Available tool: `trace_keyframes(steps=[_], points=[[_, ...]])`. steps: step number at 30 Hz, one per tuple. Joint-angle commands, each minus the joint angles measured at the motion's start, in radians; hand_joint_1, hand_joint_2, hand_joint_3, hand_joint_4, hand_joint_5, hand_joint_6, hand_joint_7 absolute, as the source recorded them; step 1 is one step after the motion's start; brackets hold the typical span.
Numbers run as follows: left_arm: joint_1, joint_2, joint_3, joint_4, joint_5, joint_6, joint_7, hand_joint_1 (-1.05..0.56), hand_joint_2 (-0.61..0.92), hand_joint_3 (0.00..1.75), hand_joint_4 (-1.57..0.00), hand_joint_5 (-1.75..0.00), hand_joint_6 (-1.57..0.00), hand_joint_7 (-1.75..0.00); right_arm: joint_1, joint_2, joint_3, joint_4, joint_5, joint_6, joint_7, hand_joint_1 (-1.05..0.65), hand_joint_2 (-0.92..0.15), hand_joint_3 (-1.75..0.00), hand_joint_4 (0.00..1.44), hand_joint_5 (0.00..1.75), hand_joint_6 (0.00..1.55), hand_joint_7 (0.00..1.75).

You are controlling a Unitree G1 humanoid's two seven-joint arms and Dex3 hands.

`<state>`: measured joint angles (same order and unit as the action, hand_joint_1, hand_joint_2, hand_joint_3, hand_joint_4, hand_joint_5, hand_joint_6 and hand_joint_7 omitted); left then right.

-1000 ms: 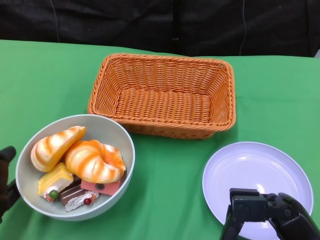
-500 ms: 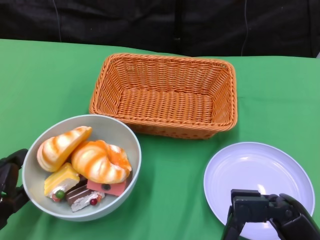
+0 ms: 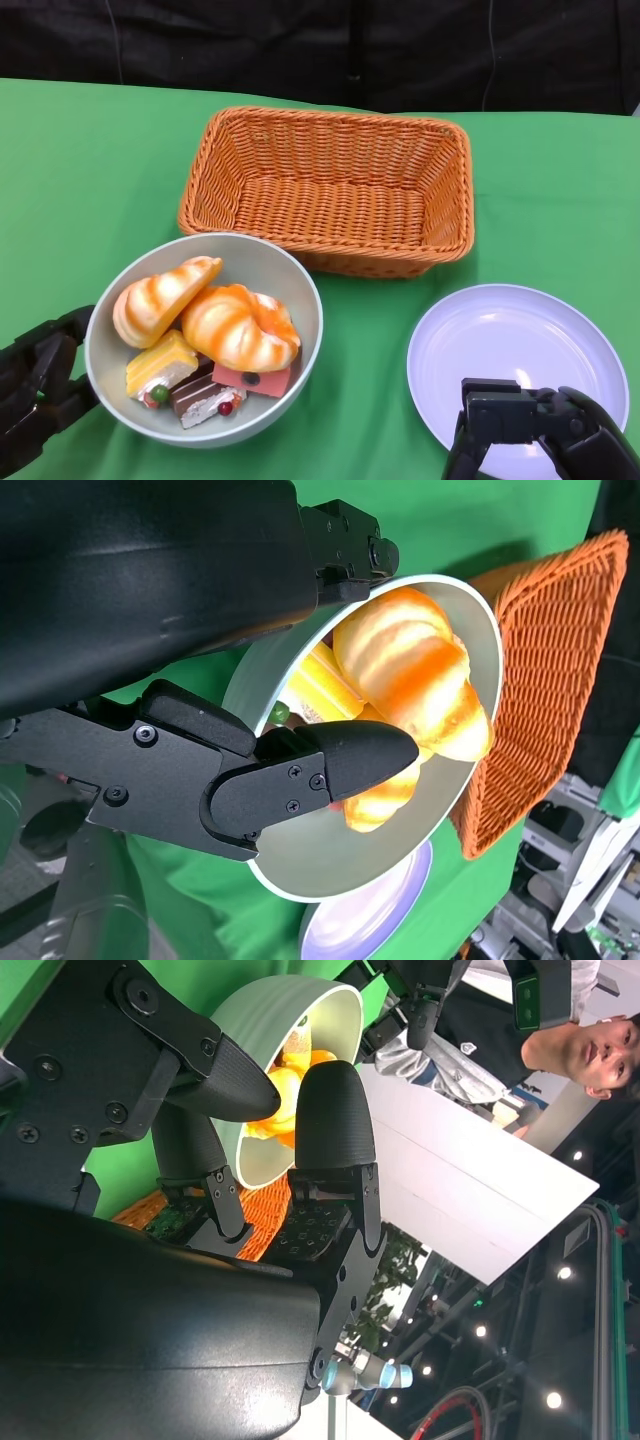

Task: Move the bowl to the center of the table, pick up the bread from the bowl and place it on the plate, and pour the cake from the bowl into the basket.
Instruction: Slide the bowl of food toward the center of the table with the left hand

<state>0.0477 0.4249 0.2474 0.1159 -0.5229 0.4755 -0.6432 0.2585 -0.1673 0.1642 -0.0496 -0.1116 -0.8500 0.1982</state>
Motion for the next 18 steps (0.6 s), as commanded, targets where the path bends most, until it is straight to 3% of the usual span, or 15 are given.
trace_keyframes(steps=[1, 11, 18], points=[[0.008, -0.011, -0.005, -0.034, -0.017, 0.048, 0.008, -0.76, 0.92, 0.67, 0.0, 0.0, 0.0, 0.0, -0.002, -0.01, 0.002, -0.01, 0.009, 0.004, 0.001, -0.17, -0.11, -1.59, 0.85, 1.47, 0.86, 1.25], [0.001, -0.079, 0.007, -0.113, -0.091, 0.221, 0.099, -0.79, 0.92, 0.61, 0.0, 0.0, 0.0, 0.0, 0.002, -0.01, 0.003, -0.03, 0.008, 0.021, 0.0, -0.18, -0.09, -1.61, 0.85, 1.47, 0.87, 1.26], [-0.005, -0.082, -0.037, -0.162, -0.077, 0.261, 0.102, -0.81, 0.92, 0.64, 0.0, 0.0, 0.0, 0.0, 0.001, -0.011, 0.005, -0.038, 0.007, 0.023, 0.001, -0.17, -0.09, -1.62, 0.85, 1.47, 0.87, 1.26]])
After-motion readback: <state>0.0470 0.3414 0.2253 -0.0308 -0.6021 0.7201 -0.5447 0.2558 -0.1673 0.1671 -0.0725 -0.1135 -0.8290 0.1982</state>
